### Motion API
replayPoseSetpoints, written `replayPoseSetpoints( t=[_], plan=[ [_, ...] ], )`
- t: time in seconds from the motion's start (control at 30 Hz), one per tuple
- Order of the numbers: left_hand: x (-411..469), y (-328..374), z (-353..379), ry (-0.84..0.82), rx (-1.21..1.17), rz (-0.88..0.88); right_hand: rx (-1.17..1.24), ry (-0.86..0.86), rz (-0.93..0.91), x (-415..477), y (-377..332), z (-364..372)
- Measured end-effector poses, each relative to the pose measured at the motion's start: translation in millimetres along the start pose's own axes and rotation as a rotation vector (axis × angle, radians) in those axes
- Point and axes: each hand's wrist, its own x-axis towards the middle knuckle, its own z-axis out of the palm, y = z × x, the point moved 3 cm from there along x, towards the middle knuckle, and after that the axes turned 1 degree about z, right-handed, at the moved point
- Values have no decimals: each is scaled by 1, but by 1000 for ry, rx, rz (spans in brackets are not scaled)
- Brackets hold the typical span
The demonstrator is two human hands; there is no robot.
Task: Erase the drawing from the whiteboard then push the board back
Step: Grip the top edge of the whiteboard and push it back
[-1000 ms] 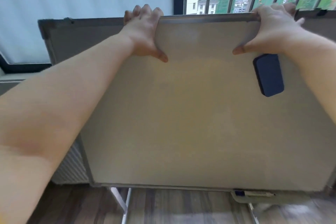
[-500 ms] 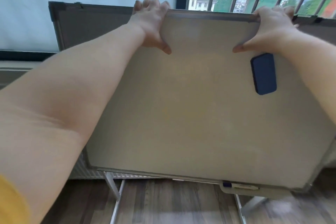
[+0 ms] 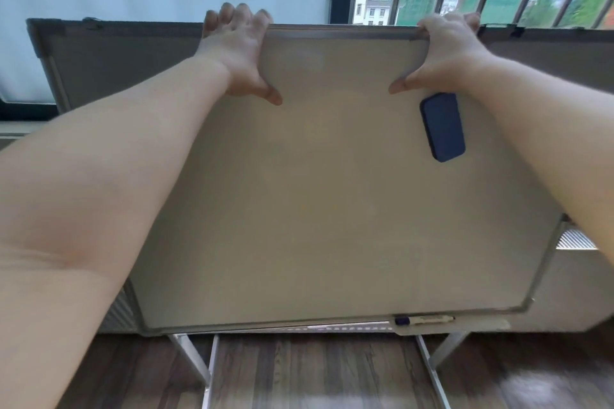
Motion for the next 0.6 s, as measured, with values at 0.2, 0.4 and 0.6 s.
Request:
replayPoseSetpoints(
  t=[0.2,0.4,0.6],
  plan=[
    [5,6,2,7,18,5,-9,20,4,0,10,-2],
    [16,25,6,7,31,30,-6,42,53,1,29,-7],
    [27,31,5,9,60,25,-16,89,87,3,29,-6]
  ],
)
